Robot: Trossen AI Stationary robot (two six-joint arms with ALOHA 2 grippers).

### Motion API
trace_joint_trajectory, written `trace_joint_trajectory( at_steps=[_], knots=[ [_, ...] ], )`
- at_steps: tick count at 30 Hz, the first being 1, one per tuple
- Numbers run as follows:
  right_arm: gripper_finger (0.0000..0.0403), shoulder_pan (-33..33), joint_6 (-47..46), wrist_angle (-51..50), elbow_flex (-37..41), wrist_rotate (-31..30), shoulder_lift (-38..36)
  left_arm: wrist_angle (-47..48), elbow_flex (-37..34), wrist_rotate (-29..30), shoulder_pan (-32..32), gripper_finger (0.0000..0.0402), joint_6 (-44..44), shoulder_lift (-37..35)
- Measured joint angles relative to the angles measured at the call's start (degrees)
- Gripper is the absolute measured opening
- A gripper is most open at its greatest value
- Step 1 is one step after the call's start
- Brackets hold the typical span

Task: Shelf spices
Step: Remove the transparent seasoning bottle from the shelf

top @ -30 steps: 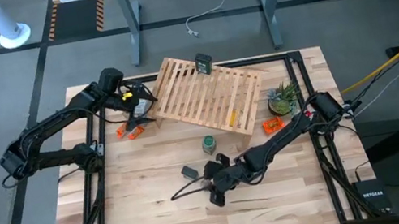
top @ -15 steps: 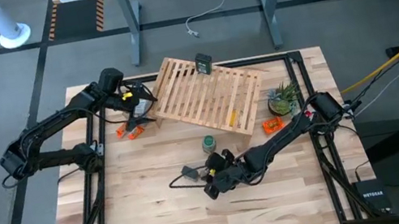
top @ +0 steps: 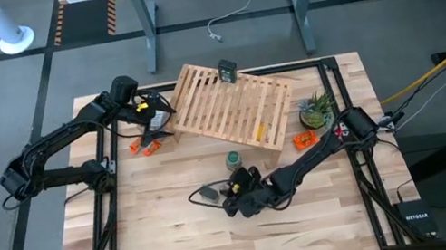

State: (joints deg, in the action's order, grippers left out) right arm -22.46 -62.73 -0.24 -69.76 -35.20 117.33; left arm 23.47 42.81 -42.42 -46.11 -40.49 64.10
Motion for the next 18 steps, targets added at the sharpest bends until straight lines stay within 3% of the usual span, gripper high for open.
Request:
trace_joint_trajectory(
  at_steps=[18],
  knots=[
    [0.0163, 1.20, -10.97, -0.88, 0.13, -11.08, 0.14, 0.01, 0.00, 0.01, 0.01, 0.0379, 0.00, 0.00]
  ],
)
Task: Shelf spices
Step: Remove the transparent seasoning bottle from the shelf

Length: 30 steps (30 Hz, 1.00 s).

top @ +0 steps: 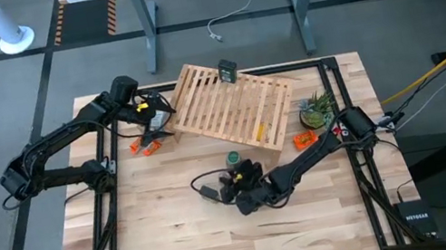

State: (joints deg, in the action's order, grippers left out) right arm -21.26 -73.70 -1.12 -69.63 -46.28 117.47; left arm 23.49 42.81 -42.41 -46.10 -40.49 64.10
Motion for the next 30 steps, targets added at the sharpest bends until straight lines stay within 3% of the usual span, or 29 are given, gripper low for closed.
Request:
trace_joint_trajectory(
  at_steps=[9, 19, 26, 30],
  knots=[
    [0.0164, 0.33, 0.00, -0.36, 0.00, 1.10, 0.00, 0.00, 0.00, -0.02, -0.01, 0.0379, 0.00, 0.00],
    [0.0210, 0.40, 2.18, 0.56, -0.02, 4.78, -0.05, 0.01, 0.00, -0.01, 0.00, 0.0379, 0.00, 0.00],
    [0.0217, 0.40, 2.28, 0.56, -0.02, 4.91, -0.09, 0.02, 0.00, 0.00, -0.01, 0.0379, 0.00, 0.00],
    [0.0218, 0.40, 4.79, 0.64, -0.04, 7.94, -0.09, 0.02, 0.00, 0.00, -0.01, 0.0379, 0.00, 0.00]
  ],
)
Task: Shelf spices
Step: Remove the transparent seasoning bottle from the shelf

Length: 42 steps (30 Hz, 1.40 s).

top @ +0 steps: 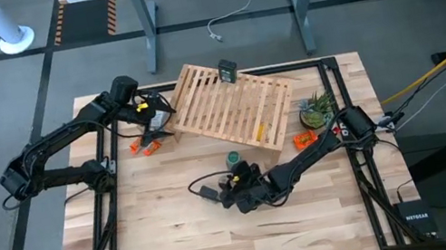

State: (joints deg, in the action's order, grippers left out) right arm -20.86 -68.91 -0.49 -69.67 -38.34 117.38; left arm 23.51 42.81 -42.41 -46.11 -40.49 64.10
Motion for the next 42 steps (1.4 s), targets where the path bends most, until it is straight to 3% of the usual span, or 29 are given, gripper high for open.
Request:
trace_joint_trajectory(
  at_steps=[8, 22, 31, 42],
  knots=[
    [0.0218, 0.00, 6.18, -0.06, -0.07, 2.75, -0.08, 0.10, 0.00, 0.00, 0.00, 0.0379, 0.00, 0.00],
    [0.0218, -0.11, 6.63, -0.60, -0.15, 10.05, -0.21, 1.20, 0.00, -0.01, 0.01, 0.0379, -0.36, 0.00],
    [0.0218, -0.02, 7.94, -1.14, -0.09, 6.19, -0.17, 1.18, 0.00, -0.98, 1.26, 0.0379, -2.99, 0.00],
    [0.0218, 0.62, 8.27, 0.29, 0.00, 7.40, -0.08, 1.34, 0.00, -1.07, 1.99, 0.0379, -3.02, 0.00]
  ],
)
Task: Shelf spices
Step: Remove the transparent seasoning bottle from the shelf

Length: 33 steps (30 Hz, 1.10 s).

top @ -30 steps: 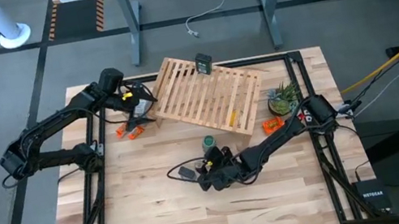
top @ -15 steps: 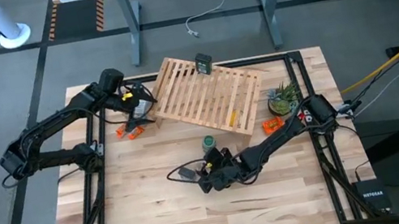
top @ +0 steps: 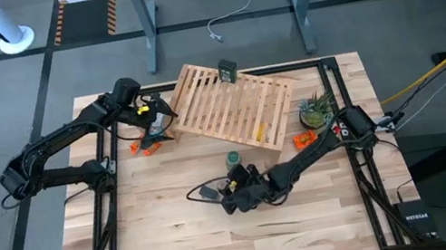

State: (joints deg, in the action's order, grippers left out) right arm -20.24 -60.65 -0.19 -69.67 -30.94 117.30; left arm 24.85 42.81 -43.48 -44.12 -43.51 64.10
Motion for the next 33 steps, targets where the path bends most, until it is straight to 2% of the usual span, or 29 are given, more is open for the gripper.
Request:
trace_joint_trajectory(
  at_steps=[13, 23, 30, 33],
  knots=[
    [0.0218, 1.76, 1.15, 0.79, -0.07, 4.64, 0.00, 0.06, 0.00, 0.00, 0.00, 0.0379, 0.20, 0.00],
    [0.0218, 2.02, 2.50, 1.20, -0.07, 3.44, 0.00, 0.08, 0.00, 0.12, 0.00, 0.0379, 0.26, 0.00],
    [0.0218, 2.02, 2.50, 1.85, 0.02, -1.03, 0.15, -0.29, 0.00, 1.45, 0.02, 0.0379, 10.74, -0.03],
    [0.0218, 2.02, 2.50, 1.78, 0.02, -1.44, 0.15, -0.38, 0.00, 1.51, 0.02, 0.0379, 12.20, -0.04]
  ],
)
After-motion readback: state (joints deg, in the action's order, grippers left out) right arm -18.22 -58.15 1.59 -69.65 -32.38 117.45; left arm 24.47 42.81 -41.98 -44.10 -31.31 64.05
